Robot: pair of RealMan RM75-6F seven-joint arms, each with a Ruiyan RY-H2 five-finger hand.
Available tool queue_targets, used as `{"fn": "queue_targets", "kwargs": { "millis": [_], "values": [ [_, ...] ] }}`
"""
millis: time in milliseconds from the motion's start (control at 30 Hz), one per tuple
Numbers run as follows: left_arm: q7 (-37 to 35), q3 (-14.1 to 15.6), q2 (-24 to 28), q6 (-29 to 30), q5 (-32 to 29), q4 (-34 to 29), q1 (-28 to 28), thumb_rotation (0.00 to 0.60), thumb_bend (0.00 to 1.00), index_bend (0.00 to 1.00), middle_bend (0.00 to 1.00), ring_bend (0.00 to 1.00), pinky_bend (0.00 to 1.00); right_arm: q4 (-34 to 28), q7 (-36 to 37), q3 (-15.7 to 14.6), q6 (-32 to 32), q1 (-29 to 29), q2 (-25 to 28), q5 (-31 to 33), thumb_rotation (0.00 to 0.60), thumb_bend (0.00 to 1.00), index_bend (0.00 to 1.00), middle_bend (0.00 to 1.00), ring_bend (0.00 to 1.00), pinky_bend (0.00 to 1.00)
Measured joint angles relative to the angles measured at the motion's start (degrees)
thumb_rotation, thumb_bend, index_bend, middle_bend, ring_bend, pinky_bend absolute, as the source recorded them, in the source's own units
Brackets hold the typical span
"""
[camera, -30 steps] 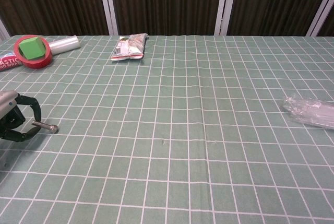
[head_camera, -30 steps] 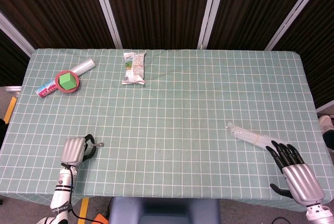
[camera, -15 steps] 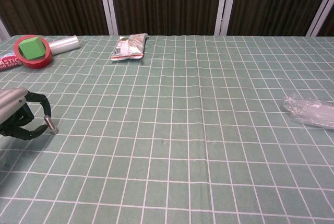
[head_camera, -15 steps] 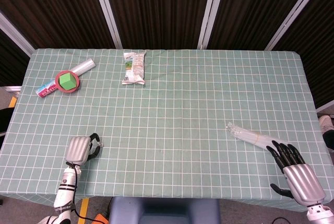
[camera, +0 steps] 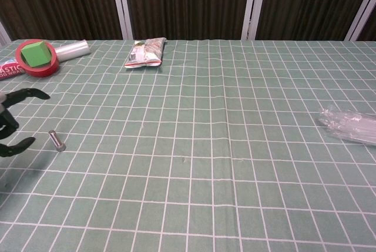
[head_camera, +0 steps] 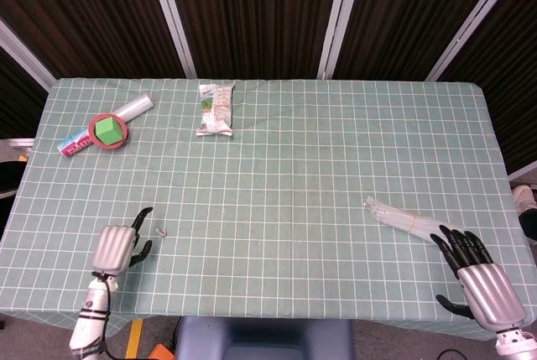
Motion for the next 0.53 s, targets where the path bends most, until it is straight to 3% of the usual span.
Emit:
{"fn": "queue_targets", "kwargs": {
  "millis": [67, 133, 400, 533],
  "values": [
    [-1.44, 2.81, 3.51, 2.66, 3.07, -2.88, 1.71, 0.600, 0.36, 0.00, 0.03, 0.01, 0.10, -0.07, -0.15, -0.02, -0.25, 0.04, -0.03, 0.08, 0.600, 0.25, 0.00, 0.00, 0.00, 0.00],
    [-3.03, 6.12, 8.18, 5.38, 7.15, -5.78, 3.69, 0.600, 0.36, 0.00, 0.00, 0.00, 0.00, -0.24, -0.53, -0.22, -0.55, 0.08, -0.06, -0.13, 0.600, 0.25, 0.00, 0.00, 0.00, 0.00],
    [-10.61, 15.28, 17.67, 23.80, 23.85, -8.12, 12.78, 0.600, 0.36, 0.00, 0.00, 0.00, 0.00, -0.50, 0.34, -1.24, -0.17, -0.03, 0.74, -2.34, 0.600, 0.25, 0.00, 0.00, 0.00, 0.00],
    [-11.10, 16.11, 20.07, 25.80, 25.76, -8.92, 14.90, 0.600, 0.36, 0.00, 0.00, 0.00, 0.00, -0.46, 1.04, -1.35, 0.76, -0.32, 1.15, -2.77, 0.600, 0.25, 0.00, 0.00, 0.00, 0.00]
  ]
}}
